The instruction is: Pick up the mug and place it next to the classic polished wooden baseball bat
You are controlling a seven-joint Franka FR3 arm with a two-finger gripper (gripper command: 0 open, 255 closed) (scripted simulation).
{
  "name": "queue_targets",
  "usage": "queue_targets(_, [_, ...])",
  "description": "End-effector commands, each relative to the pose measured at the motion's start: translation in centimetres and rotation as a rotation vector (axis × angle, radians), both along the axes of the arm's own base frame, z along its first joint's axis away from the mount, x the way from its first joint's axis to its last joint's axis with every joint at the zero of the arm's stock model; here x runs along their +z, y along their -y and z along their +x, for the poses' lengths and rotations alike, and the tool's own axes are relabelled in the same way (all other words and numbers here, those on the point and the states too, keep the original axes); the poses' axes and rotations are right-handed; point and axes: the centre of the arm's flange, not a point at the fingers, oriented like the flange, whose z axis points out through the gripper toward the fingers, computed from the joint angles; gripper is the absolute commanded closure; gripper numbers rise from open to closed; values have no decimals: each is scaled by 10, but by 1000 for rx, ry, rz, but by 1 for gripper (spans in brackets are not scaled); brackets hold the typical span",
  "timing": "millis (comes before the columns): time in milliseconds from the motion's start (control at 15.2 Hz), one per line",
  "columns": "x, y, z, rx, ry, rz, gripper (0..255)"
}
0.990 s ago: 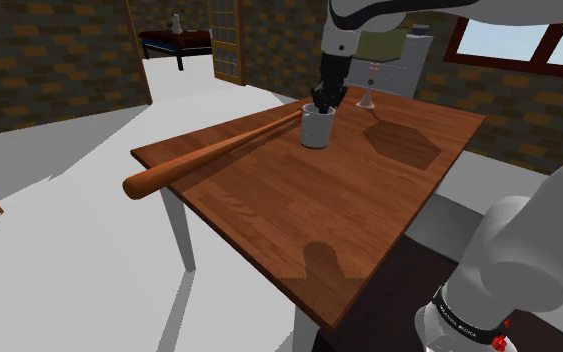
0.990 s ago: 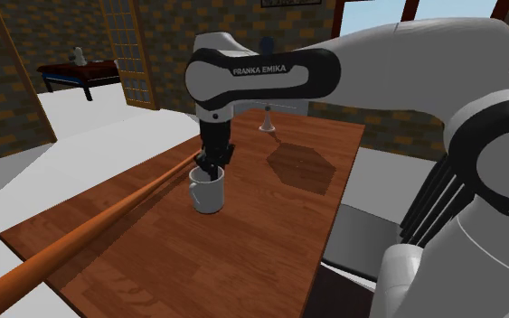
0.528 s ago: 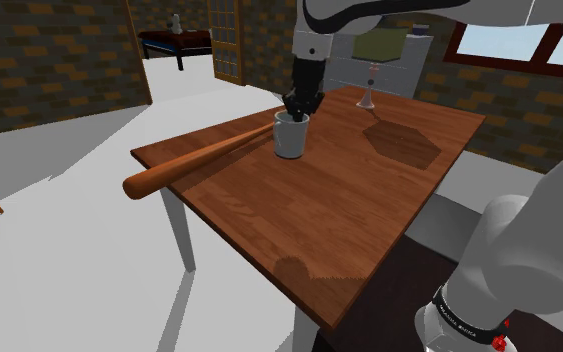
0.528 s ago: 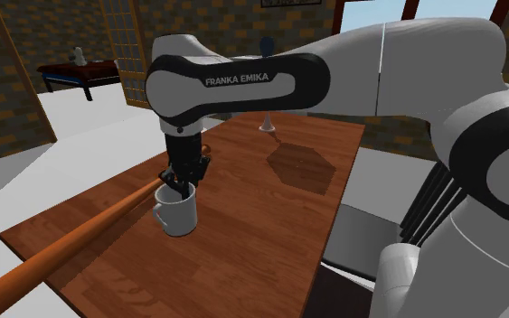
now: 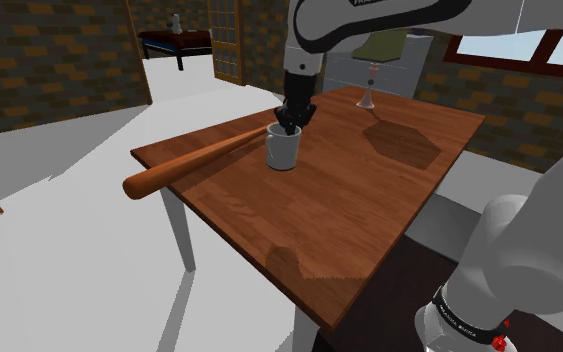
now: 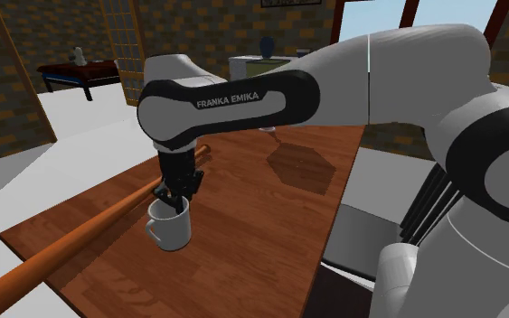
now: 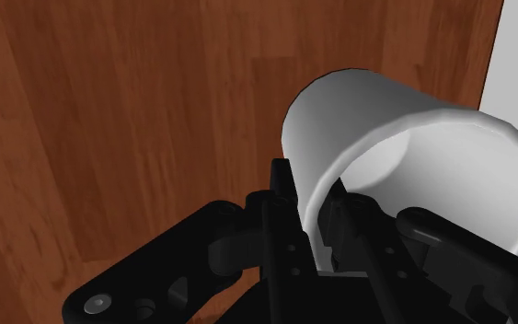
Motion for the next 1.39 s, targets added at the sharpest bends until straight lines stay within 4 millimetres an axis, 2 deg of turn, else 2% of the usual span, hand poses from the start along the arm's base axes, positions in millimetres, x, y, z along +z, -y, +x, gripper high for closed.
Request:
queue_targets(0, [-12, 0, -1, 0, 1, 0, 255])
queue_targets(1320, [-117, 0, -1, 0, 1, 0, 255])
